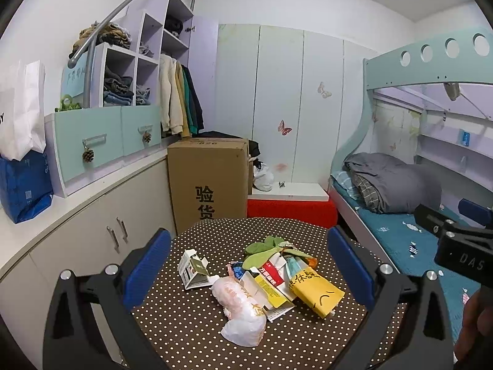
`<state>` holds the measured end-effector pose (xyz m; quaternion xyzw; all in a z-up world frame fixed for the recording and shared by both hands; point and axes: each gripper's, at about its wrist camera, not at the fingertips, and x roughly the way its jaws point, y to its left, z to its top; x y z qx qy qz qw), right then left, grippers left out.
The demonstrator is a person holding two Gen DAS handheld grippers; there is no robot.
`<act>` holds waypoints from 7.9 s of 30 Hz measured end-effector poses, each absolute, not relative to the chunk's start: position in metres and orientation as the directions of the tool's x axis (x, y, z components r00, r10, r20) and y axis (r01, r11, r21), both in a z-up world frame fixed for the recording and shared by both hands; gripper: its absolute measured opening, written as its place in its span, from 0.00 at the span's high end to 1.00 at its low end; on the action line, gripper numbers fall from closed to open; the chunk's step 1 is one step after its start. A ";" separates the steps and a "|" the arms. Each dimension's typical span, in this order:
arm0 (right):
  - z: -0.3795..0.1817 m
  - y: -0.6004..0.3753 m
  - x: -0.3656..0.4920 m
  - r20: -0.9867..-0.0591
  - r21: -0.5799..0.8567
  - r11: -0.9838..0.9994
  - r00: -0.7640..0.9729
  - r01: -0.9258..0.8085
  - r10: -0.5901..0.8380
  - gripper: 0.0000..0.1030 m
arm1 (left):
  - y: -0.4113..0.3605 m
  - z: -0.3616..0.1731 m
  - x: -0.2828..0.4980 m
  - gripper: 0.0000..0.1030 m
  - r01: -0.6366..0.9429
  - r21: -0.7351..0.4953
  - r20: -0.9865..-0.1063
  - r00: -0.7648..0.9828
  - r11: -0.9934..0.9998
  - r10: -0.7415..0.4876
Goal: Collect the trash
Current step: 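Move the right tool toward the yellow paper bag on the table, then grasp the yellow paper bag with the right tool while the left tool grasps the plastic bag, then carry both bags to the white bin and open both tools over it, then return both tools to the table toward the remaining trash, then grasp the white-green medicine box with the left tool while the right tool grasps the yellow box, then carry both boxes to the white bin and open both tools over it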
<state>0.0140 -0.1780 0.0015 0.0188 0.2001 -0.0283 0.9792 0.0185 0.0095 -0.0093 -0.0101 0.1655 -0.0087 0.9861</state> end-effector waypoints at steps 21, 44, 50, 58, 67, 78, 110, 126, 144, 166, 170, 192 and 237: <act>-0.102 -0.177 0.100 -0.666 0.091 0.983 0.725 -0.156 0.177 0.05 | 0.059 -0.100 0.062 0.04 -0.097 -0.036 -0.534 0.843 0.995 0.063; -0.160 -0.148 0.135 -0.710 0.113 0.957 0.652 -0.267 0.266 0.47 | 0.050 -0.178 0.148 0.36 -0.040 -0.177 -0.743 0.661 0.983 -0.107; -0.155 -0.169 0.123 -0.675 0.205 0.947 0.665 -0.246 0.319 0.51 | 0.055 -0.185 0.142 0.63 -0.031 -0.223 -0.742 0.654 0.974 -0.149; -0.142 -0.192 0.106 -0.619 0.301 0.924 0.688 -0.236 0.378 0.52 | 0.065 -0.178 0.114 0.64 -0.027 -0.204 -0.718 0.683 0.979 -0.131; -0.112 -0.236 0.098 -0.552 0.298 0.937 0.768 -0.182 0.325 0.52 | 0.045 -0.138 0.089 0.65 0.067 -0.183 -0.640 0.749 0.981 -0.170; -0.165 -0.394 0.100 -0.631 0.336 0.926 0.771 0.171 0.086 0.51 | -0.042 -0.104 0.099 0.65 0.256 -0.130 -0.589 0.757 0.958 -0.282; -0.315 -0.575 0.068 -0.676 0.547 0.675 0.737 0.494 0.009 0.15 | -0.395 -0.187 0.168 0.64 0.726 -0.109 -0.829 0.310 0.679 -0.465; -0.260 -0.557 0.051 -0.644 0.506 0.708 0.762 0.493 -0.070 0.06 | -0.392 -0.196 0.187 0.10 0.636 -0.093 -0.850 0.351 0.766 -0.394; -0.144 -0.438 0.050 -0.572 0.345 0.884 0.817 0.316 -0.068 0.06 | -0.256 -0.116 0.124 0.08 0.537 -0.012 -0.670 0.621 0.843 -0.406; -0.111 -0.196 0.110 -0.596 0.191 0.966 0.761 -0.176 0.257 0.06 | -0.001 -0.112 0.104 0.08 0.116 -0.056 -0.600 0.790 0.992 -0.127; -0.120 -0.153 0.120 -0.623 0.166 0.951 0.719 -0.262 0.308 0.06 | 0.048 -0.125 0.104 0.08 -0.005 -0.046 -0.613 0.790 0.999 -0.024; -0.174 -0.054 0.166 -0.752 0.140 0.898 0.544 -0.418 0.371 0.50 | 0.116 -0.169 0.214 0.09 -0.159 -0.015 -0.739 0.667 0.987 0.096; -0.151 -0.127 0.103 -0.713 0.359 0.848 0.473 -0.389 0.518 0.59 | 0.066 -0.159 0.100 0.48 0.036 -0.128 -0.804 0.581 0.991 -0.125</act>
